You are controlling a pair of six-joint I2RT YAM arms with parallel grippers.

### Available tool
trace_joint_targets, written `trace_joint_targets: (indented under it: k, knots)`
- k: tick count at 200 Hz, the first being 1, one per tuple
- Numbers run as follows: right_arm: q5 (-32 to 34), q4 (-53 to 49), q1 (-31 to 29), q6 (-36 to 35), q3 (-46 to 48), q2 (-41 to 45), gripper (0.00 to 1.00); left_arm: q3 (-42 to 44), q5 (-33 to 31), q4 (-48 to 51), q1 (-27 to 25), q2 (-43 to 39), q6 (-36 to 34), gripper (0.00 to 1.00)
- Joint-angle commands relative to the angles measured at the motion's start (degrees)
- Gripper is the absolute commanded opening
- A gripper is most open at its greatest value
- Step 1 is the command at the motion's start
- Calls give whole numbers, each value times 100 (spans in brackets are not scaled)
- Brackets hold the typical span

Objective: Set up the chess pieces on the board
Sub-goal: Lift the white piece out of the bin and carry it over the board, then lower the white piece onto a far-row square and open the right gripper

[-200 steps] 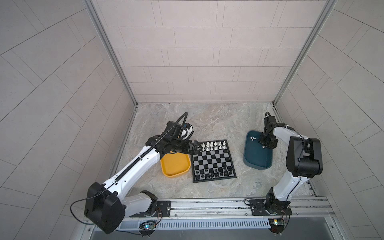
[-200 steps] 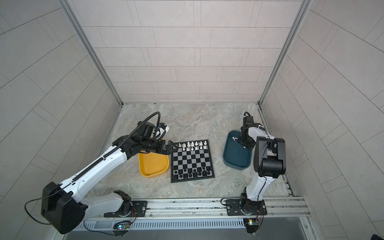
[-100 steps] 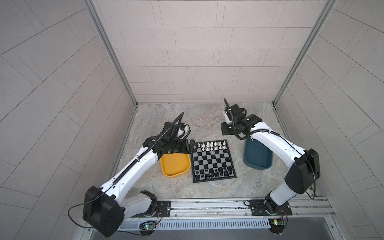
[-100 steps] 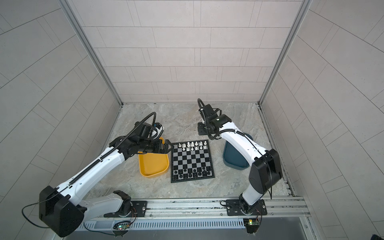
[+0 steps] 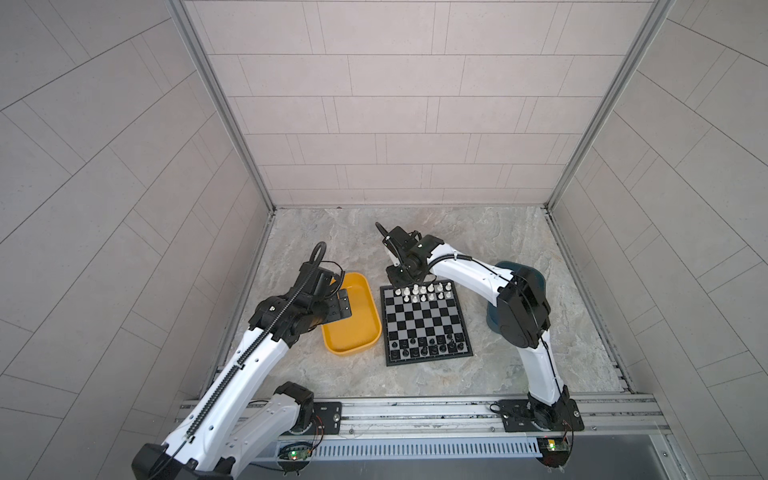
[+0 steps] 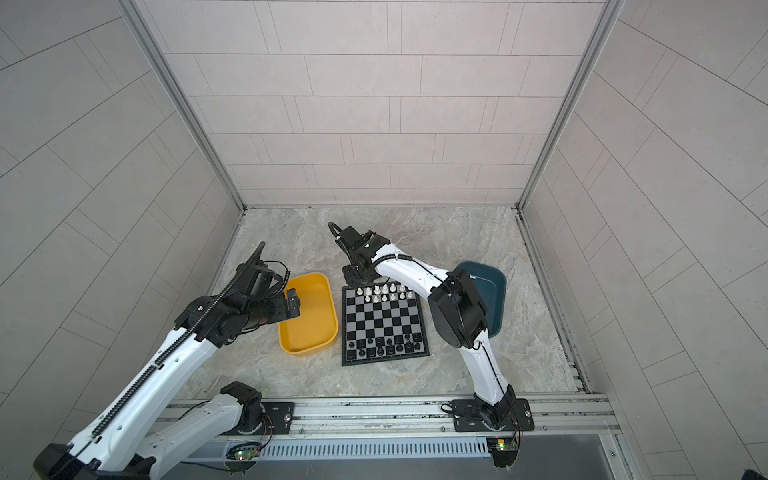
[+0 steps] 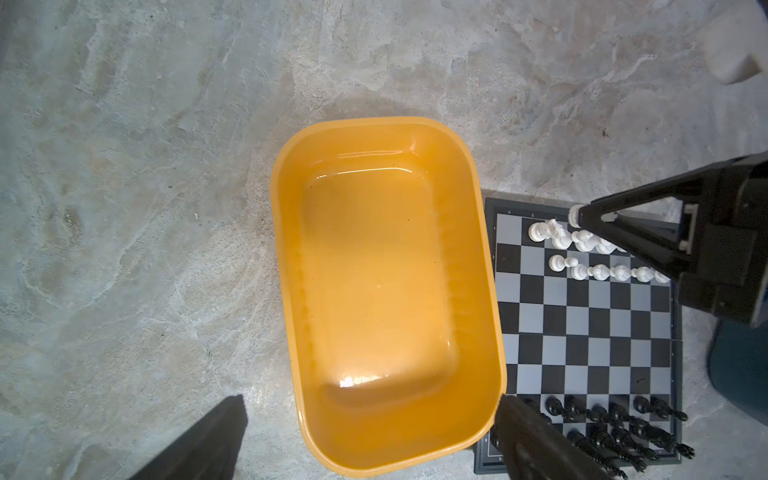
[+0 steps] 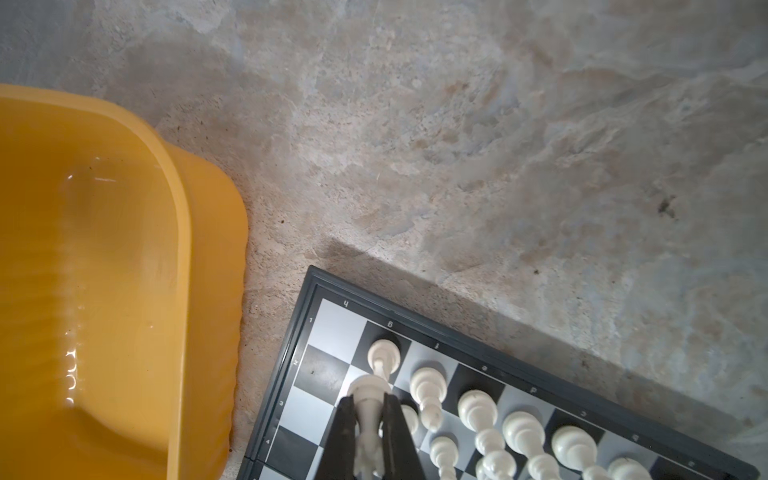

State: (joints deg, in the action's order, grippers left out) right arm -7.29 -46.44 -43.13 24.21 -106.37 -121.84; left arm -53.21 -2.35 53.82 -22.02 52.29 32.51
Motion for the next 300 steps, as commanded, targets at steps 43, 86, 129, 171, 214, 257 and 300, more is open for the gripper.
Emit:
trace_joint_targets:
  k: [43, 86, 129, 171, 214, 257, 300]
  knots:
    - [-18, -329, -222, -52, -469, -490, 0, 328, 473, -479, 22, -168, -358, 100]
    - [75, -545, -248, -61, -846, -817, 0, 338, 540, -505, 22, -220, -368, 100]
    - [186, -684, -252, -72, -954, -1015, 0, 338, 546, -509, 30, -237, -385, 100]
    - [101, -782, -257, -92, -1140, -1219, 0, 329, 532, -497, 31, -256, -396, 100]
    - [158, -903, -266, -119, -1272, -1352, 11, 320, 520, -493, 29, -253, -403, 100]
    - [36, -902, -274, -92, -1354, -1321, 23, 329, 542, -510, 30, -241, -404, 100]
    - [72, -1108, -235, -30, -1828, -1004, 37, 320, 583, -518, 56, -225, -407, 100]
